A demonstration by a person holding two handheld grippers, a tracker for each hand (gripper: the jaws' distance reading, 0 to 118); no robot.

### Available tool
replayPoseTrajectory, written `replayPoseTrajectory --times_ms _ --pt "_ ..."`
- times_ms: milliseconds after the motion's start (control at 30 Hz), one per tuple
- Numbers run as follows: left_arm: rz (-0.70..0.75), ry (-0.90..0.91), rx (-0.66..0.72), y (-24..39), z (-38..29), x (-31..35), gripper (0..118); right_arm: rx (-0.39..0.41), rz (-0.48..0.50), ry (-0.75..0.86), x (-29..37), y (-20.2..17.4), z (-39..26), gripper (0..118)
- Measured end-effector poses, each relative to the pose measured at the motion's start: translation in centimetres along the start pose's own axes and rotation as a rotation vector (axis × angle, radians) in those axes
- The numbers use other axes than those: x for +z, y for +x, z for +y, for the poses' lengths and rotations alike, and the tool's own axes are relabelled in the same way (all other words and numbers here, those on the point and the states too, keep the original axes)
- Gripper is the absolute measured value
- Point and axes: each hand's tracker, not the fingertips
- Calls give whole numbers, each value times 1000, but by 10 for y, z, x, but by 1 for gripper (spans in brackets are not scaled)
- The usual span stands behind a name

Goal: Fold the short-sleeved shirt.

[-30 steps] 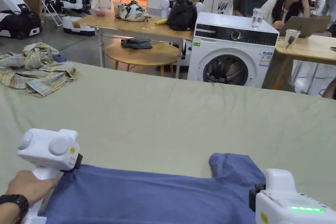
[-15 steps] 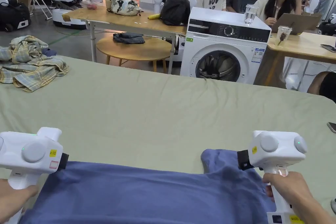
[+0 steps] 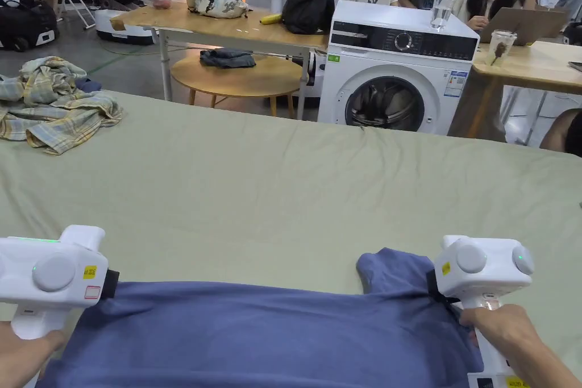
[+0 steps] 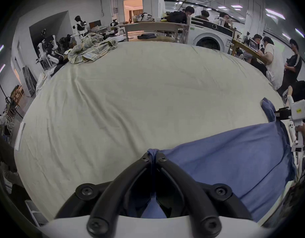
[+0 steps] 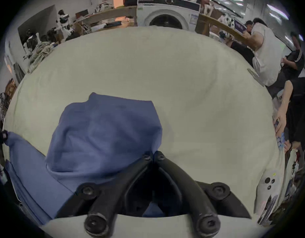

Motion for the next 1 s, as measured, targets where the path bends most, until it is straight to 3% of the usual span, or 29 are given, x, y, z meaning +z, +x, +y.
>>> replayPoseTrajectory --times_ms 300,567,800,1000 --pt "-23 52 -8 -5 -9 28 0 -59 84 174 85 2 -41 0" --pt "-58 122 10 -23 -26 76 0 -35 38 290 176 1 -96 0" --pt "-87 150 9 -29 -35 91 0 -63 32 321 233 14 -147 0" --pt "-117 68 -3 -46 -82 89 0 -43 23 220 237 15 -194 0"
